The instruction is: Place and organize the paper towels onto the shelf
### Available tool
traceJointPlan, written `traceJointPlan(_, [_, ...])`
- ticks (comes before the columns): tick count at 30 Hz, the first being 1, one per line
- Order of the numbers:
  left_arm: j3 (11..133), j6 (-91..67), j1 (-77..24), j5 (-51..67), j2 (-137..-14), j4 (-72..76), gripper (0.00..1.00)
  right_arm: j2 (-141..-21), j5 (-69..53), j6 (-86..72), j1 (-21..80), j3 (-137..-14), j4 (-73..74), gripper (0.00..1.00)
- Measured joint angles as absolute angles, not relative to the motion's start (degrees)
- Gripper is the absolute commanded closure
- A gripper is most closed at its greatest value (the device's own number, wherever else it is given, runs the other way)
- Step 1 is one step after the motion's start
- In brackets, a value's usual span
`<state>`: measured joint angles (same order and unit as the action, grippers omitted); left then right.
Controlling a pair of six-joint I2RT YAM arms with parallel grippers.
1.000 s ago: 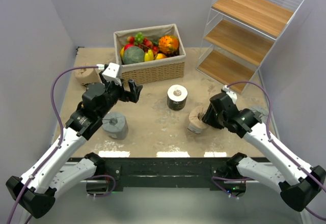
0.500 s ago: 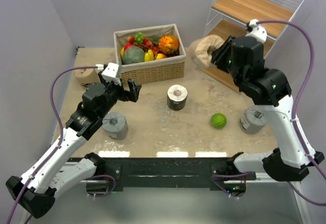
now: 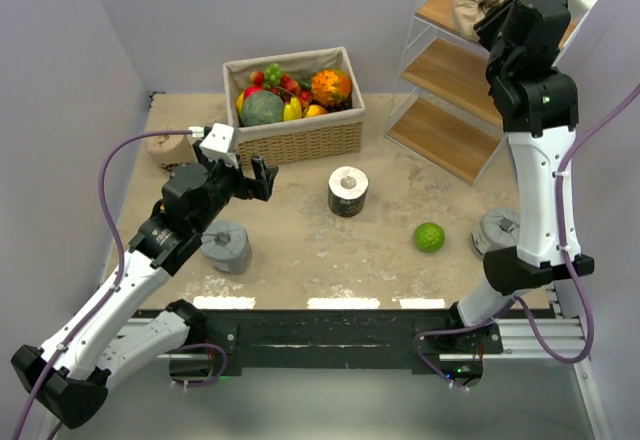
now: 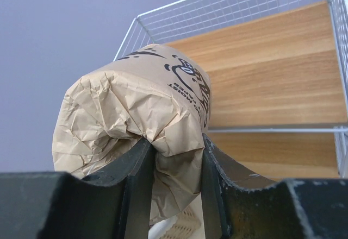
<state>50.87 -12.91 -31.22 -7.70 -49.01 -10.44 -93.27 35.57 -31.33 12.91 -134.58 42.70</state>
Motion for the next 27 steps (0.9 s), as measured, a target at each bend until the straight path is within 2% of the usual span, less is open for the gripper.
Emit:
traceJointPlan(14, [50.87, -12.88, -31.27, -7.75, -49.04, -10.44, 0.00, -101.75, 26.63, -34.09, 2.33, -140.97, 39.09, 0.68])
traceJointPlan(20, [50.87, -12.88, -31.27, -7.81, -49.08, -10.44, 0.00, -105.43, 22.74, -36.34, 1.52, -142.91, 38.09, 0.60])
traceJointPlan(24, [50.87, -12.88, -31.27, -7.97, -49.12, -10.44, 0.00, -106.61, 21.39, -37.56, 1.39, -142.91, 37.56, 0.47])
traceJointPlan(27, [50.87, -12.88, -31.27, -8.14, -49.15, -10.44, 0.00, -107.46, 20.93, -38.22, 1.15, -143.76, 36.34, 0.41])
